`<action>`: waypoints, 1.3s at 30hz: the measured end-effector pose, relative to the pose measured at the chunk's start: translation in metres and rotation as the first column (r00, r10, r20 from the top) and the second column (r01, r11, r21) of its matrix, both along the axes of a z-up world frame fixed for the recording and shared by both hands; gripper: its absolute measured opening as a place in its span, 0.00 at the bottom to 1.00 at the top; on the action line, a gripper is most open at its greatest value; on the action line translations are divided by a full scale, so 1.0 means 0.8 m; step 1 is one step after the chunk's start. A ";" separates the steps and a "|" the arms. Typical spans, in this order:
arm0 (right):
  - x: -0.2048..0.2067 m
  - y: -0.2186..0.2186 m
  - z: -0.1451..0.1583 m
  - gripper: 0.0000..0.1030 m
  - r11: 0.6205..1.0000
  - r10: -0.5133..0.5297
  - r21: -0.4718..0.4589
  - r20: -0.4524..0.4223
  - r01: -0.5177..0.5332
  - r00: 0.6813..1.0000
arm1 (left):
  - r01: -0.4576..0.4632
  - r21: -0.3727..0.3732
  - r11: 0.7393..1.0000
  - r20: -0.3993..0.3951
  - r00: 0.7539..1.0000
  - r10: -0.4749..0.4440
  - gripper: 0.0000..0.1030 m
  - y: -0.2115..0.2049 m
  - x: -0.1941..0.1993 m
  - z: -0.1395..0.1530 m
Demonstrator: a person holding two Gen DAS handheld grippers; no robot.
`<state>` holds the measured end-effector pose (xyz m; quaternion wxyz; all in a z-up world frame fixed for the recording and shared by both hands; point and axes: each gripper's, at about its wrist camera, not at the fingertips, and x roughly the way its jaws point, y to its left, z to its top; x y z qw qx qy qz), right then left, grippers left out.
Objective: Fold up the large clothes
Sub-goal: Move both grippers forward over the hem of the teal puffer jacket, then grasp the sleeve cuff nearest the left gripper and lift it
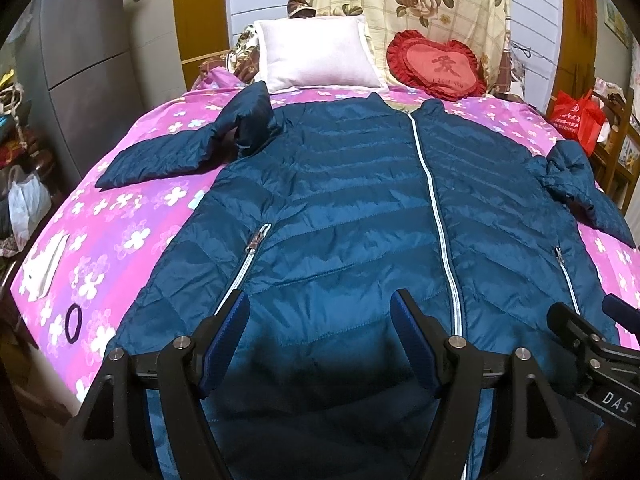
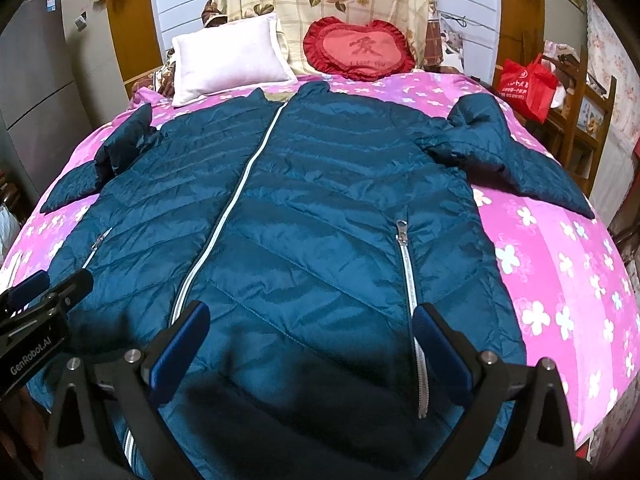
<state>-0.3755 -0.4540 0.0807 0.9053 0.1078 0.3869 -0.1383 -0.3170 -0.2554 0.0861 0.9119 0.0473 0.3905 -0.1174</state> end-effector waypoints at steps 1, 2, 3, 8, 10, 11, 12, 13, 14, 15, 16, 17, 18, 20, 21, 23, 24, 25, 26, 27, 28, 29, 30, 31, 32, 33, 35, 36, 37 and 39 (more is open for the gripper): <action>0.002 0.000 0.000 0.99 1.000 0.000 0.003 -0.003 0.000 1.000 | 0.000 -0.002 1.000 -0.001 1.000 0.000 0.45 0.002 0.003 0.000; 0.004 0.000 0.000 0.99 1.000 -0.001 0.007 -0.004 0.001 1.000 | -0.001 -0.002 1.000 -0.003 1.000 0.001 0.45 0.002 0.005 0.000; 0.007 0.000 0.000 0.99 1.000 -0.001 0.005 -0.006 0.001 1.000 | -0.002 -0.001 1.000 -0.004 1.000 0.002 0.45 0.002 0.007 0.000; 0.019 -0.002 0.002 0.99 1.000 0.003 0.021 -0.005 -0.003 1.000 | -0.007 0.002 1.000 -0.008 1.000 0.007 0.45 0.003 0.023 0.003; 0.026 -0.005 0.003 0.99 1.000 0.003 0.025 -0.006 -0.003 1.000 | -0.011 0.009 1.000 0.000 1.000 0.011 0.45 0.004 0.029 0.005; 0.029 -0.006 0.004 0.99 1.000 0.002 0.024 -0.005 -0.001 1.000 | -0.013 0.013 1.000 0.004 1.000 0.013 0.45 0.004 0.032 0.006; 0.033 -0.007 0.005 0.99 1.000 0.000 0.021 -0.002 0.000 1.000 | -0.017 0.018 1.000 0.006 1.000 0.017 0.45 0.004 0.036 0.007; 0.036 -0.009 0.006 0.99 1.000 -0.001 0.018 0.001 0.001 1.000 | -0.019 0.018 1.000 0.008 1.000 0.019 0.45 0.004 0.039 0.008; 0.041 -0.010 0.007 0.99 1.000 -0.003 0.019 0.001 0.003 1.000 | -0.022 0.016 1.000 0.010 1.000 0.022 0.45 0.005 0.043 0.009; 0.046 -0.011 0.008 0.99 1.000 -0.003 0.023 0.000 0.003 1.000 | -0.024 0.014 1.000 0.012 1.000 0.024 0.45 0.005 0.046 0.009; 0.051 -0.012 0.009 0.99 1.000 -0.001 0.025 0.002 0.001 1.000 | -0.024 0.013 1.000 0.012 1.000 0.024 0.45 0.005 0.049 0.009; 0.053 -0.013 0.010 0.99 1.000 -0.001 0.030 0.003 0.001 1.000 | -0.023 0.016 1.000 0.012 1.000 0.023 0.45 0.004 0.054 0.009; 0.059 -0.013 0.011 0.99 1.000 -0.001 0.030 0.003 0.001 1.000 | -0.023 0.019 1.000 0.012 1.000 0.023 0.45 0.003 0.057 0.009; 0.067 -0.012 0.013 0.99 1.000 0.002 0.026 0.003 -0.002 1.000 | -0.022 0.021 1.000 0.011 1.000 0.022 0.45 0.002 0.063 0.008; 0.071 -0.012 0.013 0.99 1.000 0.005 0.023 0.002 -0.005 1.000 | -0.020 0.018 1.000 0.008 1.000 0.020 0.45 0.001 0.067 0.008; 0.081 -0.011 0.014 0.99 1.000 0.010 0.023 0.000 -0.010 1.000 | -0.018 0.010 1.000 0.001 1.000 0.018 0.45 0.001 0.077 0.007; 0.087 -0.010 0.015 0.99 1.000 0.014 0.021 -0.001 -0.014 1.000 | -0.018 0.010 1.000 -0.001 1.000 0.018 0.45 0.001 0.079 0.007; 0.090 -0.010 0.014 0.99 1.000 0.015 0.018 -0.002 -0.015 1.000 | -0.017 0.009 1.000 -0.007 1.000 0.017 0.45 0.001 0.084 0.006; 0.094 -0.009 0.014 0.99 1.000 0.017 0.016 -0.004 -0.017 1.000 | -0.017 0.007 1.000 -0.017 1.000 0.017 0.45 0.001 0.090 0.005; 0.101 -0.009 0.013 0.99 1.000 0.020 0.016 -0.006 -0.020 1.000 | -0.016 0.004 1.000 -0.023 1.000 0.017 0.45 0.000 0.094 0.005; 0.105 -0.008 0.013 0.99 1.000 0.023 0.017 -0.007 -0.023 1.000 | -0.017 0.002 1.000 -0.028 0.999 0.017 0.45 0.000 0.099 0.004; 0.108 -0.008 0.012 0.99 1.000 0.026 0.018 -0.006 -0.026 1.000 | -0.018 0.001 1.000 -0.029 0.999 0.018 0.45 0.000 0.102 0.004; 0.115 -0.008 0.011 0.99 0.999 0.032 0.021 -0.007 -0.032 0.999 | -0.023 0.001 1.000 -0.030 0.999 0.023 0.45 0.000 0.108 0.003; 0.119 -0.008 0.010 0.99 0.999 0.038 0.020 -0.009 -0.038 0.999 | -0.026 0.003 1.000 -0.030 0.999 0.026 0.45 0.000 0.111 0.003; 0.125 -0.009 0.009 0.99 0.999 0.041 0.017 -0.015 -0.041 0.999 | -0.027 0.004 1.000 -0.029 0.999 0.027 0.45 0.000 0.114 0.003; 0.131 -0.010 0.008 0.99 0.999 0.038 0.012 -0.019 -0.038 0.999 | -0.028 0.007 1.000 -0.026 0.999 0.028 0.45 -0.001 0.119 0.003; 0.141 -0.013 0.008 0.99 1.000 0.030 0.010 -0.016 -0.030 0.999 | -0.031 0.012 0.999 -0.020 0.999 0.032 0.45 -0.002 0.125 0.002; 0.145 -0.014 0.007 0.99 1.000 0.028 0.010 -0.015 -0.028 0.999 | -0.034 0.013 0.999 -0.016 0.999 0.034 0.45 -0.003 0.130 0.002; 0.149 -0.015 0.005 0.99 1.000 0.028 0.008 -0.017 -0.028 0.999 | -0.036 0.011 0.999 -0.016 0.999 0.036 0.45 -0.004 0.134 0.001; 0.158 -0.015 0.003 0.99 1.000 0.031 0.005 -0.023 -0.030 0.999 | -0.038 0.007 0.999 -0.023 0.999 0.038 0.45 -0.005 0.144 -0.001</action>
